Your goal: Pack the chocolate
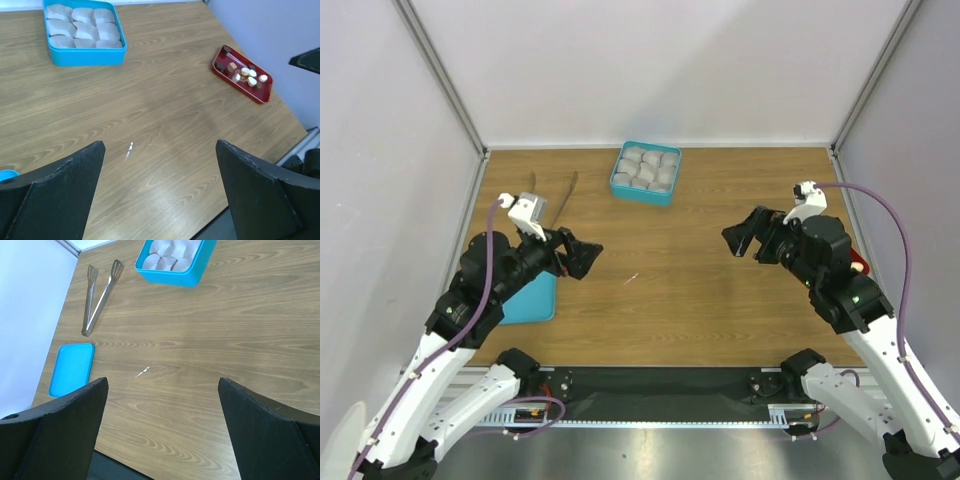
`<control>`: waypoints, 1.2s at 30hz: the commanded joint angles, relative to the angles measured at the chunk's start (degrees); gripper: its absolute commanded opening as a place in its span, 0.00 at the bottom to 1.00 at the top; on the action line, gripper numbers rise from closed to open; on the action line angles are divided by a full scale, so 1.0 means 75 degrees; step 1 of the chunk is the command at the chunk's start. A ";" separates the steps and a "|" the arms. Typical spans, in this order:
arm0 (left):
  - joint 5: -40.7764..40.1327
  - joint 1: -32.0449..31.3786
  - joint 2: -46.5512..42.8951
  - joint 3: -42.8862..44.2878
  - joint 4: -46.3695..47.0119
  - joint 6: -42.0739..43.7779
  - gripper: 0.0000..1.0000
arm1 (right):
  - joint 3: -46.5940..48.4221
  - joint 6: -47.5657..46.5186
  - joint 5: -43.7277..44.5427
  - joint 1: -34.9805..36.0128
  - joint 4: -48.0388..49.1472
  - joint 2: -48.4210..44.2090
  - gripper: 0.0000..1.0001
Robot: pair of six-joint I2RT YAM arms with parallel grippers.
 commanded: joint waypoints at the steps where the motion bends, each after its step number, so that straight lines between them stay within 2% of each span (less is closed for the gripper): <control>1: -0.0377 0.0024 0.0325 0.0425 0.0067 0.0327 1.00 | 0.0340 -0.0166 0.0076 -0.0015 0.0126 -0.0179 1.00; 3: -0.0564 0.0024 0.0653 0.0810 -0.0131 0.0491 1.00 | 0.0328 -0.0143 0.0064 -0.0015 0.0138 -0.0226 1.00; 10: -0.2215 0.0199 0.3159 0.2966 -0.1034 0.1626 0.99 | 0.0153 -0.0085 0.0017 -0.0015 0.0079 -0.0366 1.00; 13: -0.1844 0.0878 0.4413 0.3682 -0.1222 0.1804 0.98 | 0.0047 -0.0061 -0.0123 -0.0026 0.0102 -0.0495 1.00; 14: -0.1297 0.1123 0.4683 0.3927 -0.1234 0.1770 0.96 | -0.0034 -0.0072 -0.0448 -0.0015 0.0103 -0.0565 1.00; 16: -0.0953 0.1722 0.5539 0.4092 -0.1234 0.1758 0.94 | -0.0047 -0.0154 -0.0568 -0.0003 0.0021 -0.0659 1.00; 19: -0.1267 0.2028 0.6652 0.4409 -0.1269 0.2049 0.93 | 0.0012 -0.0202 -0.0522 -0.0015 -0.0178 -0.0904 1.00; 25: -0.1373 0.2590 0.8853 0.5381 -0.1362 0.2496 0.79 | -0.0105 -0.0202 -0.0943 -0.0015 -0.0050 -0.1421 1.00; 26: -0.1408 0.2649 0.9102 0.5545 -0.1374 0.2496 0.76 | -0.0105 -0.0190 -0.1060 -0.0015 -0.0038 -0.1502 1.00; 29: -0.1468 0.2860 0.9781 0.5710 -0.1316 0.2496 0.74 | -0.0129 -0.0201 -0.1201 -0.0015 -0.0038 -0.1608 1.00; 36: -0.1175 0.3305 1.0451 0.5687 -0.1187 0.2660 0.72 | -0.0223 -0.0365 -0.1097 -0.0015 -0.0120 -0.1820 1.00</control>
